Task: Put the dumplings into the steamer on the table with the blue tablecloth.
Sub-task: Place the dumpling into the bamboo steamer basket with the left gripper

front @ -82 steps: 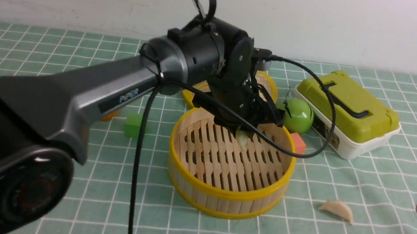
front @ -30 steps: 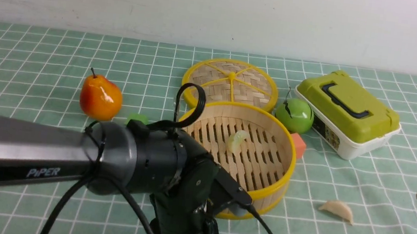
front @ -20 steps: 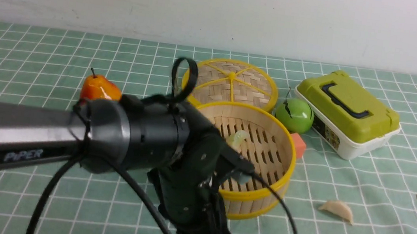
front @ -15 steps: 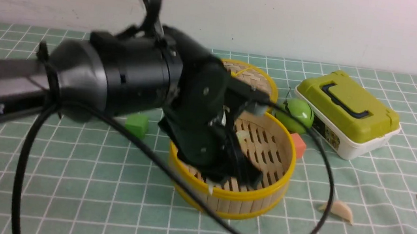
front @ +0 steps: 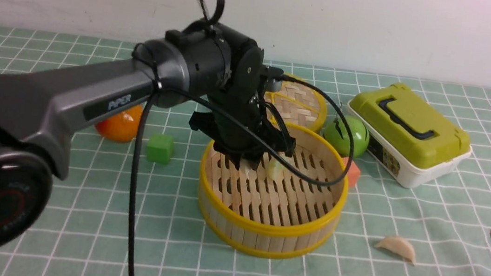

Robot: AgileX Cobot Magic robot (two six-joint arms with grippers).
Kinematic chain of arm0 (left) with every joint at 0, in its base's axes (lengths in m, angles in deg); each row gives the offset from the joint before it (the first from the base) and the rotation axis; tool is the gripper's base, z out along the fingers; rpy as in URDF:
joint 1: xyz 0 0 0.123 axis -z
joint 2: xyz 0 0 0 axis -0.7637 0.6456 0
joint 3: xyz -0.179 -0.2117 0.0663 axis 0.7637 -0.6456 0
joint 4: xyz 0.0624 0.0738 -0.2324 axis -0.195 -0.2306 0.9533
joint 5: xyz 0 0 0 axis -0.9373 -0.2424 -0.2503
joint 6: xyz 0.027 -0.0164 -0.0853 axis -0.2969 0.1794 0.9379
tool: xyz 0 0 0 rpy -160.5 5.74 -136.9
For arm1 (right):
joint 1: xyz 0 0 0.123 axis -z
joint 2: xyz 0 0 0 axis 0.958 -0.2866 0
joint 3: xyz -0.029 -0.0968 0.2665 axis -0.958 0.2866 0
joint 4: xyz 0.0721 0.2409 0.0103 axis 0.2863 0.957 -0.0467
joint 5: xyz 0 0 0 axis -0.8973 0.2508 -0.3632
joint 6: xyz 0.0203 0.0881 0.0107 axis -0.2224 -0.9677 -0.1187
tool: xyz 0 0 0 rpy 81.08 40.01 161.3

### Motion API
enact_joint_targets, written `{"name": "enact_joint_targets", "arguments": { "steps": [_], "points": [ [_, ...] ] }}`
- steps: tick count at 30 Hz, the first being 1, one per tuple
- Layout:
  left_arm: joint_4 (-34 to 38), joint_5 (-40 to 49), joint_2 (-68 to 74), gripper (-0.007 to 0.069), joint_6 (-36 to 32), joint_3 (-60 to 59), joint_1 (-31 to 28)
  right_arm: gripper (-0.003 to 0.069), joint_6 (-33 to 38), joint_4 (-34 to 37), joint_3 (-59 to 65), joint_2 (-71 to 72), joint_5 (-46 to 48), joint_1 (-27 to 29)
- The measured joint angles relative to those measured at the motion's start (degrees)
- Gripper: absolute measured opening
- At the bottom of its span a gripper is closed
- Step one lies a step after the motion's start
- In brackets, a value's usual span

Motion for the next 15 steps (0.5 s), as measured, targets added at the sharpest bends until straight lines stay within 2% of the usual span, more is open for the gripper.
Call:
{"name": "enact_joint_targets", "arguments": {
  "steps": [4,6,7,10,15],
  "points": [
    [-0.1,-0.1,1.7,0.0295,0.0,0.2,0.0,0.0094,0.0,-0.3,0.0,0.0,0.6,0.0],
    [-0.6,2.1,1.7,0.0392,-0.1,1.5,0.0,0.0096,0.0,-0.5,0.0,0.0,0.9,0.0],
    [-0.6,2.8,1.7,0.0407,-0.2,1.9,0.0,0.0097,0.0,-0.7,0.0,0.0,0.9,0.0],
    [-0.4,11.2,-0.7,0.0496,-4.6,6.3,0.9,0.0103,-1.0,-1.5,-1.3,0.0,2.1,0.0],
    [4.0,18.6,-6.2,0.0505,-11.1,7.7,5.9,0.0108,-3.0,-1.7,-6.7,1.1,7.0,0.0]
  ]
}}
